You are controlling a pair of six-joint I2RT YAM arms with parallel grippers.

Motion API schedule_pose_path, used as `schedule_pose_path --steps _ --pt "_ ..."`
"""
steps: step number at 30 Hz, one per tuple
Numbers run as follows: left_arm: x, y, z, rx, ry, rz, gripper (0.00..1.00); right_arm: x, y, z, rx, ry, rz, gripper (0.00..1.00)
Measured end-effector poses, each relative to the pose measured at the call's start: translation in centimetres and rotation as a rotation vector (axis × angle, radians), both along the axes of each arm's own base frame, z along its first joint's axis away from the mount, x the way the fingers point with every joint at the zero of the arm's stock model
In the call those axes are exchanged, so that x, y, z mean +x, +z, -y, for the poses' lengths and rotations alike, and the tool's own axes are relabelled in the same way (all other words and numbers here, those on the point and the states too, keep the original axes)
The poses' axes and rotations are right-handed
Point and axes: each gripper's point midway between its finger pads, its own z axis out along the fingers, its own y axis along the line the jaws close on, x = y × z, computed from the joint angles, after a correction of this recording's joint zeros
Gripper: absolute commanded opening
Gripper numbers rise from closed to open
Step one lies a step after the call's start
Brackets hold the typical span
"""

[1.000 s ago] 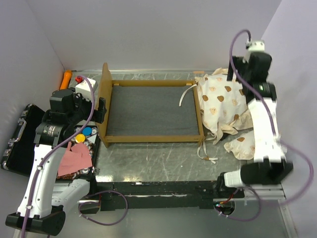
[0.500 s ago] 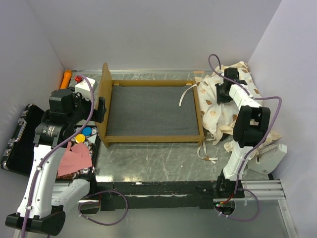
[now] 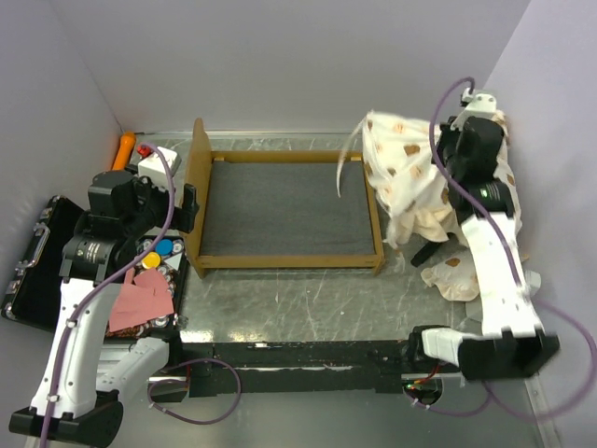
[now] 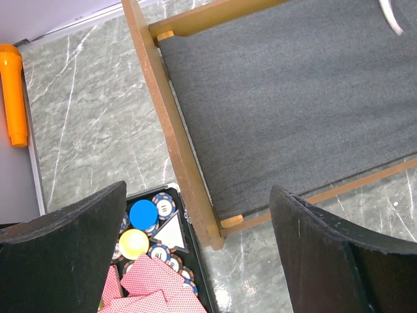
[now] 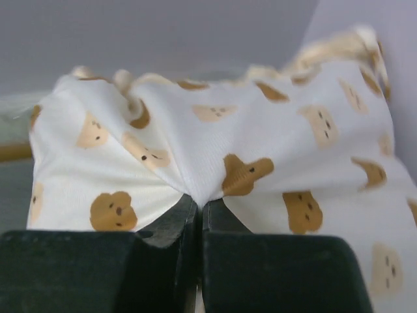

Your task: Set up the pet bed

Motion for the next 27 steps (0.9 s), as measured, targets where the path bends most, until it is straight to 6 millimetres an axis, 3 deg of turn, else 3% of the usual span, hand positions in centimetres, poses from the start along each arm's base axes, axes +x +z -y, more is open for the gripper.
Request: schedule_pose_path --steps 2,5,8,10,13,16,19,22,25,26,27 --pt "-0.1 0.1 0.0 -0.001 -0.002 0.006 0.95 -2.1 5.4 -2.1 0.000 0.037 0.169 0.00" --pt "-0.3 0.4 0.2 -0.005 -0.012 0.013 0.95 -5.1 11.1 -5.4 0.029 0.112 0.356 0.00" --pt "-0.6 1.2 0.6 -0.013 -0.043 0.029 0.96 -6.8 13.9 -8.3 0.075 0.166 0.441 0.00" --pt "-1.1 2.3 1.2 -0.023 -0.080 0.046 0.98 -7.7 14.9 -11.6 0.109 0.244 0.472 0.00" --pt "-2.0 4.8 2.3 -0.055 -0.151 0.098 0.99 -8.3 14.9 -16.7 0.119 0.349 0.476 0.00" --pt "-3.0 7.3 3.6 -0.087 -0.229 0.154 0.99 -8.0 13.8 -21.6 0.094 0.430 0.457 0.00" --pt "-3.9 8.4 4.4 -0.107 -0.285 0.180 0.99 -6.0 10.3 -27.2 0.028 0.536 0.393 0.00" --pt "-3.8 7.8 4.8 -0.114 -0.305 0.169 0.99 -4.0 5.6 -31.6 -0.044 0.661 0.309 0.00" --pt "-3.0 5.5 4.9 -0.114 -0.301 0.110 0.99 -2.9 0.3 -35.2 -0.116 0.792 0.203 0.00" --pt "-2.7 4.5 4.9 -0.113 -0.299 0.080 0.97 -2.6 -1.7 -36.3 -0.140 0.834 0.151 0.05" --pt "-2.3 3.4 5.0 -0.112 -0.299 0.048 0.97 -2.6 -3.2 -36.9 -0.148 0.857 0.114 0.31"
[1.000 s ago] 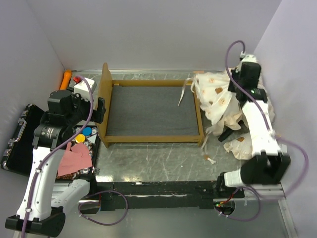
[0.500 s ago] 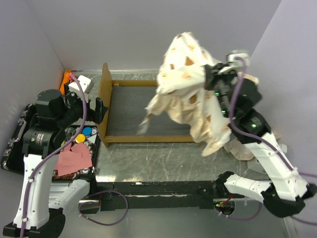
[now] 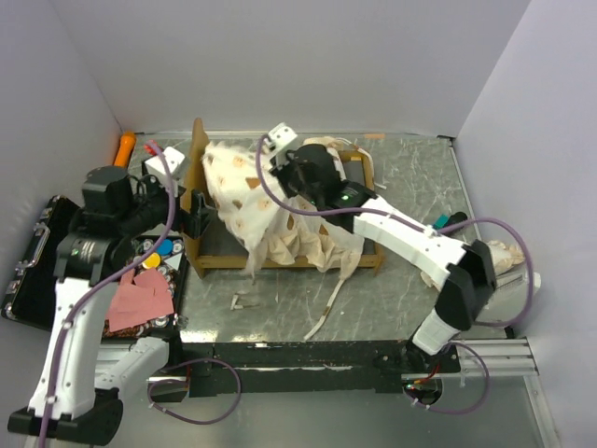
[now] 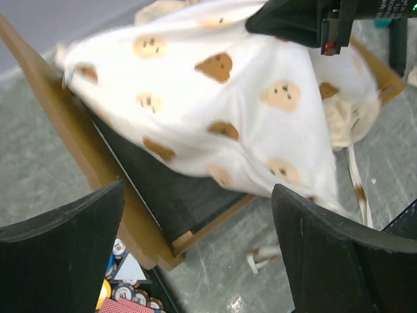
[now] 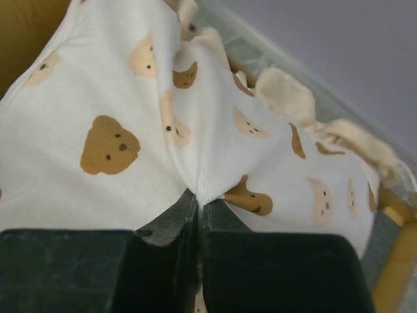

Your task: Set up the pet bed

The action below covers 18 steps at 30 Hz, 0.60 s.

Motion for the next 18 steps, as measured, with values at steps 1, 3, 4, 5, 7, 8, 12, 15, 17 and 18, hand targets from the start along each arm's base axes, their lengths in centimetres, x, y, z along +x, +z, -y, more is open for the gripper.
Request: schedule_pose_path --steps 1,3,4,5,7,8,12,15,17,18 --pt "0.2 -0.8 0.0 0.005 -0.002 -0.020 0.97 0.1 -1.4 -0.7 -0.022 0.020 -0.033 0.57" --pt "1.2 -3.1 0.1 0.022 -0.006 -0.068 0.97 0.0 -3.4 -1.5 -0.041 0.043 -0.090 0.85" --pt "1.6 -4.3 0.2 0.033 -0.009 -0.097 0.98 -0.2 -3.9 -1.7 -0.039 0.047 -0.111 0.93" --pt "1.9 -5.4 0.2 0.042 -0.012 -0.123 0.98 -0.5 -4.3 -1.7 -0.041 0.045 -0.130 0.99" --pt "2.4 -7.3 0.3 0.062 -0.021 -0.171 0.99 -0.8 -4.5 -1.5 -0.044 0.032 -0.154 0.99" --pt "2.7 -7.9 0.4 0.071 -0.027 -0.189 0.99 -0.9 -4.4 -1.1 -0.045 0.018 -0.159 0.99" --pt "3.5 -9.6 1.4 0.100 -0.074 -0.233 0.99 -1.1 -3.3 2.4 -0.036 -0.058 -0.172 0.99" --pt "3.1 -10.6 2.6 0.129 -0.135 -0.241 0.99 -1.3 -2.1 8.4 0.000 -0.138 -0.185 0.99" --pt "2.2 -11.8 3.6 0.155 -0.189 -0.250 0.99 -1.5 -2.2 12.3 0.011 -0.208 -0.192 0.99" --pt "1.8 -12.4 3.9 0.168 -0.207 -0.258 0.99 -1.8 -2.7 14.0 0.007 -0.240 -0.204 0.99"
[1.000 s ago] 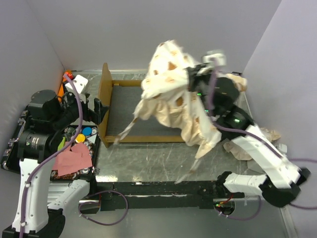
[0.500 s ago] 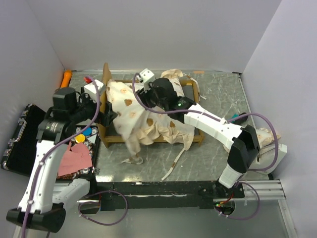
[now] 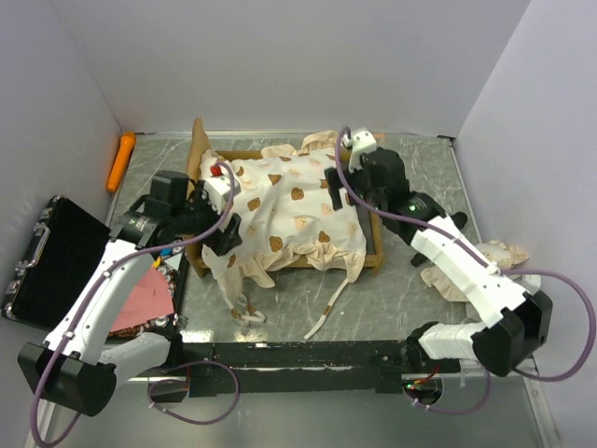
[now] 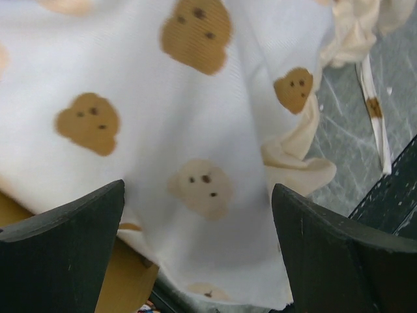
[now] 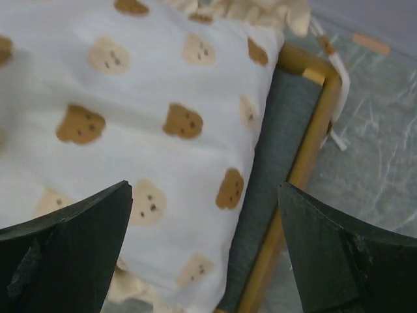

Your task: Set up the pet bed

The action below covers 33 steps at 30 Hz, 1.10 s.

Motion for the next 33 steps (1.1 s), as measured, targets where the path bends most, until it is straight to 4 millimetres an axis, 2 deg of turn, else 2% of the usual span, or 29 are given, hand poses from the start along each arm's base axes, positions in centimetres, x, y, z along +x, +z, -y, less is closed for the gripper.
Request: schedule_pose_path --steps 2,5,7,8,10,12,13,14,18,21,23,25,26,27,28,30,33 --pt "-0.8 -1.6 0.6 0.034 -0.040 -0.015 0.95 -1.1 -2.1 1.4 -0.022 -0.012 -0.044 0.99" --pt "-1.1 -3.6 0.7 0.087 -0.059 -0.036 0.82 -3.0 -7.5 1.6 -0.063 0.025 -0.162 0.98" --pt "-0.7 -4.7 0.5 0.122 -0.046 -0.046 0.62 -3.9 -11.4 2.0 -0.099 0.038 -0.253 0.91" --pt "-0.4 -5.0 0.3 0.135 -0.033 -0.054 0.52 -4.2 -13.1 2.3 -0.118 0.042 -0.292 0.85" --pt "0.2 -5.5 0.1 0.154 -0.012 -0.060 0.29 -4.6 -15.4 2.6 -0.145 0.052 -0.345 0.57" --pt "0.5 -5.6 0.0 0.162 -0.001 -0.052 0.08 -4.6 -16.3 2.7 -0.154 0.064 -0.355 0.25" --pt "0.7 -5.4 -0.1 0.159 0.007 -0.043 0.01 -4.3 -16.2 2.5 -0.150 0.070 -0.347 0.12" --pt "0.9 -5.2 0.0 0.153 0.014 -0.032 0.01 -4.1 -16.0 2.2 -0.141 0.082 -0.333 0.00" --pt "2.5 -4.0 -0.1 0.154 0.064 0.032 0.01 -2.9 -14.3 1.6 -0.110 0.101 -0.289 0.00" --pt "4.9 -1.9 0.0 0.163 0.114 0.082 0.01 -0.6 -10.9 2.1 -0.058 0.073 -0.243 0.00" --pt "8.1 1.2 0.5 0.149 0.158 0.149 0.01 2.5 -6.2 3.0 0.000 0.028 -0.162 0.00" --pt "10.8 4.4 1.1 0.124 0.192 0.222 0.01 4.7 -1.8 3.8 0.038 -0.004 -0.080 0.00" --pt "12.3 6.7 1.4 0.104 0.212 0.275 0.01 5.6 0.6 4.2 0.054 -0.017 -0.033 0.00" --pt "13.1 8.0 1.5 0.090 0.226 0.306 0.01 6.0 2.7 4.5 0.065 -0.025 0.010 0.00" --pt "13.9 9.7 1.6 0.065 0.241 0.343 0.01 6.1 4.5 4.7 0.075 -0.029 0.044 0.00" --pt "14.5 11.6 1.4 0.035 0.262 0.385 0.01 5.7 7.1 4.8 0.090 -0.027 0.098 0.00" --pt "14.2 12.9 0.7 0.010 0.273 0.419 0.01 3.7 8.2 4.4 0.104 0.012 0.121 0.00"
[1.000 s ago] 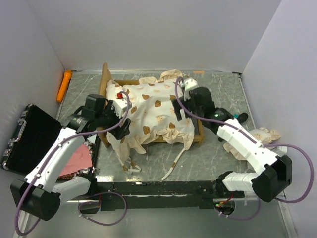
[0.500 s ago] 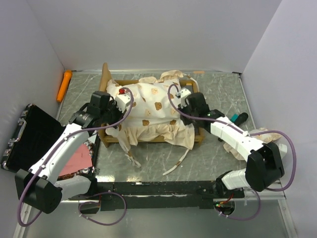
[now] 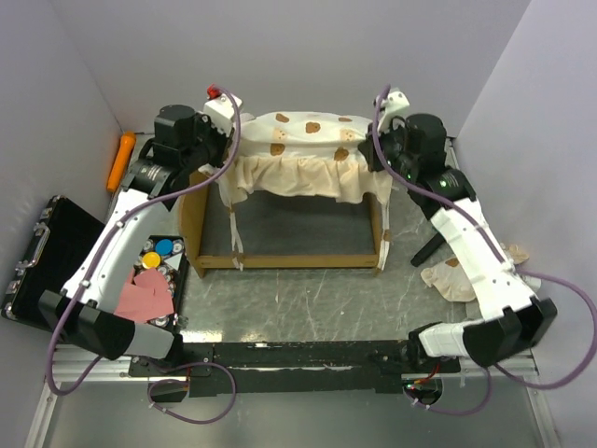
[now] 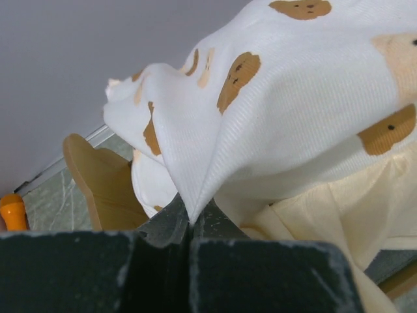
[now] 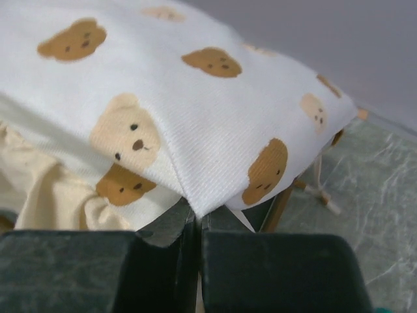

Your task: Set up the pet bed

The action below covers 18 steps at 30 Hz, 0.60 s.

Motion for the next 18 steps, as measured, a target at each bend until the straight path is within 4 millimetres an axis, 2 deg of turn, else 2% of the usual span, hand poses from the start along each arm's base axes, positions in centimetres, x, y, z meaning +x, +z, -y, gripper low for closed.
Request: schedule_pose_path --steps 2,5,8,11,13,14,16,18 --pt "-0.6 -0.2 -0.2 -0.006 -0.011 0.000 0.01 -1.8 -1.2 -0.2 0.007 0.040 -0.014 0.00" --pt "-2.0 -2.2 -0.3 0.002 -0.038 -0.049 0.01 -4.4 -5.0 -0.5 0.011 0.097 -0.078 0.00" --pt "-3.3 -6.6 -0.3 0.028 -0.060 -0.150 0.01 -5.9 -9.5 -0.7 0.008 0.117 -0.192 0.00" --pt "-4.5 -11.7 -0.7 0.066 -0.061 -0.266 0.01 -6.8 -13.1 -0.9 0.009 0.127 -0.289 0.00" --pt "-5.3 -14.1 -0.8 0.082 -0.067 -0.322 0.01 -7.6 -15.0 -1.0 0.013 0.135 -0.343 0.01" --pt "-5.5 -14.6 -0.9 0.085 -0.070 -0.336 0.01 -7.9 -15.5 -1.0 0.013 0.136 -0.359 0.06" --pt "-5.6 -14.8 -0.8 0.084 -0.074 -0.339 0.02 -8.0 -15.8 -1.0 0.018 0.132 -0.371 0.25" --pt "-5.3 -14.6 -0.9 0.086 -0.070 -0.328 0.12 -7.9 -15.6 -0.9 0.019 0.119 -0.367 0.49"
